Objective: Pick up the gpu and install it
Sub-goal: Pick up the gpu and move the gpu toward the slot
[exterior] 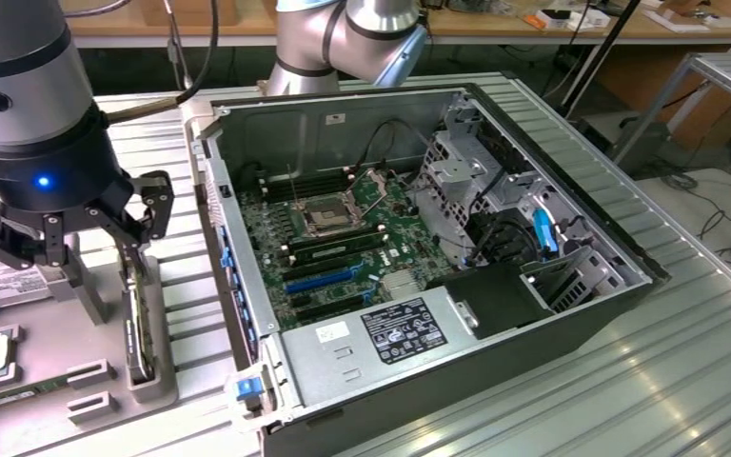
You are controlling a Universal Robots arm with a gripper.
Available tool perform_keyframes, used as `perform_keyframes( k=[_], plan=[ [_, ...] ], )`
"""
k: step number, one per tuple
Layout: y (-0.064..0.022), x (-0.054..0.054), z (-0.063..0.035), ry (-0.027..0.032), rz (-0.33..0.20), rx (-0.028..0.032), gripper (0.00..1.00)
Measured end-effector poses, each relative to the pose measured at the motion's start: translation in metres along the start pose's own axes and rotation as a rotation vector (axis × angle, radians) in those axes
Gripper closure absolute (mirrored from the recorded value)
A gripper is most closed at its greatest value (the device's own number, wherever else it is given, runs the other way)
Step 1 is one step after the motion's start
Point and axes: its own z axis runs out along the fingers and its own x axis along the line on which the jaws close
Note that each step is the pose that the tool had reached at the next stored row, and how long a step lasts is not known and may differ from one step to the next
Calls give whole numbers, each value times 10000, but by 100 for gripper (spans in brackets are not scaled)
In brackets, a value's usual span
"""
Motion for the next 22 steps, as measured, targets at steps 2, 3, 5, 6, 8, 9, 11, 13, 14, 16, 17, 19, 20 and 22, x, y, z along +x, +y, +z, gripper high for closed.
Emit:
perform_keyframes(
  k=[2, 3, 5, 6, 8, 9, 11, 13, 14, 16, 17, 19, 20, 22],
  plan=[
    [-1, 1, 26, 0, 0, 0, 44],
    [-2, 1, 38, 0, 0, 0, 44],
    [-3, 1, 58, 0, 0, 0, 44],
    [-3, 1, 66, 0, 0, 0, 44],
    [-4, 2, 86, 1, 0, 0, 44],
    [-4, 2, 96, 0, 0, 0, 44],
    [-5, 3, 117, 0, 0, 0, 44],
    [-6, 3, 140, -1, 0, 0, 44],
    [-6, 3, 148, 0, 0, 0, 44],
    [-7, 4, 166, 0, 0, 0, 44],
    [-8, 4, 177, 0, 0, 0, 44],
    [-9, 5, 199, 0, 0, 0, 44],
    [-9, 5, 208, 0, 0, 0, 44],
    [-10, 6, 230, 0, 0, 0, 44]
  ],
)
